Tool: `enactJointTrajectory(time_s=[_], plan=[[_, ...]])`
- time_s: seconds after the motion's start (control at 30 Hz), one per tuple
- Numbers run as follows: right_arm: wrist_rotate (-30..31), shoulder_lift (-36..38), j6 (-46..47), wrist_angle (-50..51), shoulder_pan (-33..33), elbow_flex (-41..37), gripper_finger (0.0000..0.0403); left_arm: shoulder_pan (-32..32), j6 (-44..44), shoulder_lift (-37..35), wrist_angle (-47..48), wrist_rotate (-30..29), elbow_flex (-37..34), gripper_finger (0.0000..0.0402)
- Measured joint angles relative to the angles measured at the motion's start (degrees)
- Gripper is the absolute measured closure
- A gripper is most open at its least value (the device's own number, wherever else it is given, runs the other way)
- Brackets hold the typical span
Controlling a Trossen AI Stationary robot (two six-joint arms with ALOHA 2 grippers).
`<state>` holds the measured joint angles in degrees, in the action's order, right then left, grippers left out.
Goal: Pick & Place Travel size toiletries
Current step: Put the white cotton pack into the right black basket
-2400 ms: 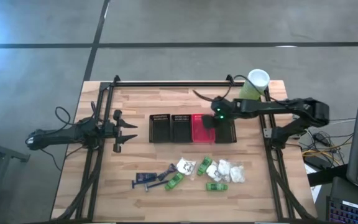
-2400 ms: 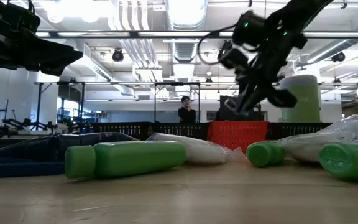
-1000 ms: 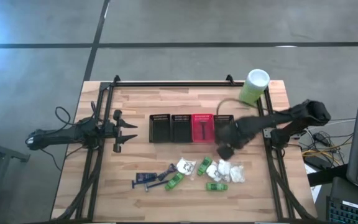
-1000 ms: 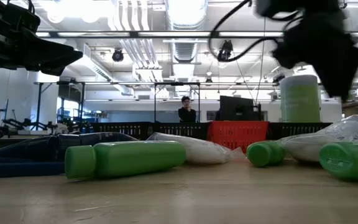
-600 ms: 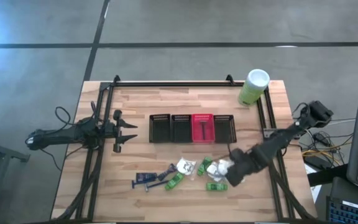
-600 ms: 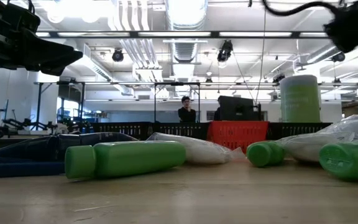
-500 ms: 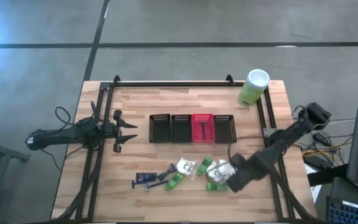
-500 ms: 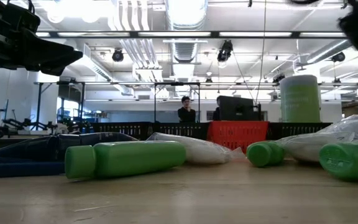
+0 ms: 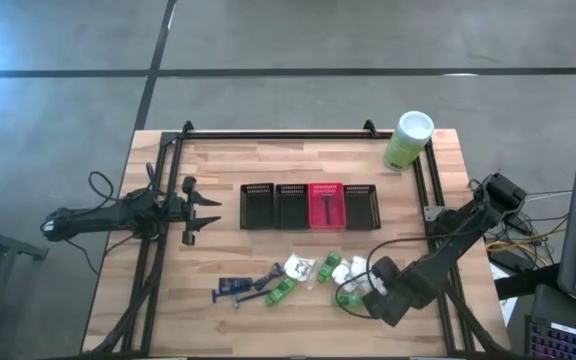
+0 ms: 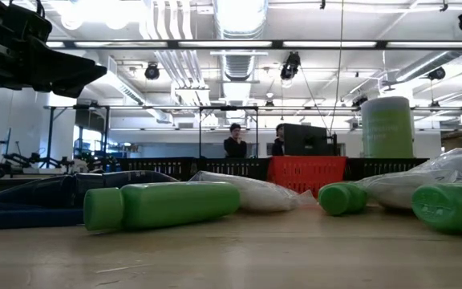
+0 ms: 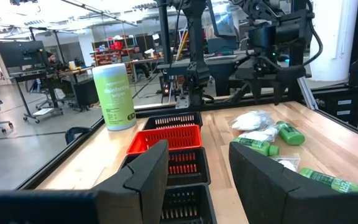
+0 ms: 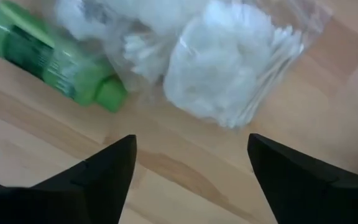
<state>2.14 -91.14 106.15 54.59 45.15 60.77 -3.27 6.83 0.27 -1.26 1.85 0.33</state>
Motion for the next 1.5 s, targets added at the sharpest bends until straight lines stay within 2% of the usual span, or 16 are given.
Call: enactJointTrajectory(time_s=[0.23, 0.4, 0.5, 0.6, 0.8, 0.9, 1.2, 1.5], plan=[[1.0, 3.4, -1.2, -5.2, -2.1, -0.6, 0.0092, 0.0, 0.0, 0.0, 0.0, 0.0, 0.0, 0.0225], [1.1, 5.8, 1.6, -18.4, -6.6, -4.2, 0.0109, 0.0, -0.3, 0.0, -0.7, -0.1, 0.0, 0.0225], [1.1, 5.8, 2.8, -25.9, -9.1, -5.7, 0.0120, 0.0, -4.5, 0.0, -0.8, 0.1, 0.0, 0.0225], [1.2, 5.4, 6.2, -31.3, -11.6, -6.9, 0.0131, 0.0, -14.9, 0.0, -1.5, 0.2, 0.0, 0.0225], [2.9, 2.4, 7.3, -34.8, -14.3, -6.5, 0.0149, 0.0, -56.7, 0.1, -2.3, 0.2, 0.0, 0.0225], [3.0, 0.1, 6.7, -34.6, -14.6, -5.1, 0.0156, 0.0, -69.1, 0.1, -2.2, -0.2, 0.0, 0.0225], [2.1, -7.6, 11.0, -44.5, -15.3, -3.8, 0.0147, 0.0, -69.6, 0.5, -2.2, -8.7, 0.0, 0.0225], [5.5, -13.2, 12.8, -49.0, -16.7, -1.6, 0.0120, 0.0, -68.6, 1.9, -2.1, -9.3, 0.0, 0.0225]])
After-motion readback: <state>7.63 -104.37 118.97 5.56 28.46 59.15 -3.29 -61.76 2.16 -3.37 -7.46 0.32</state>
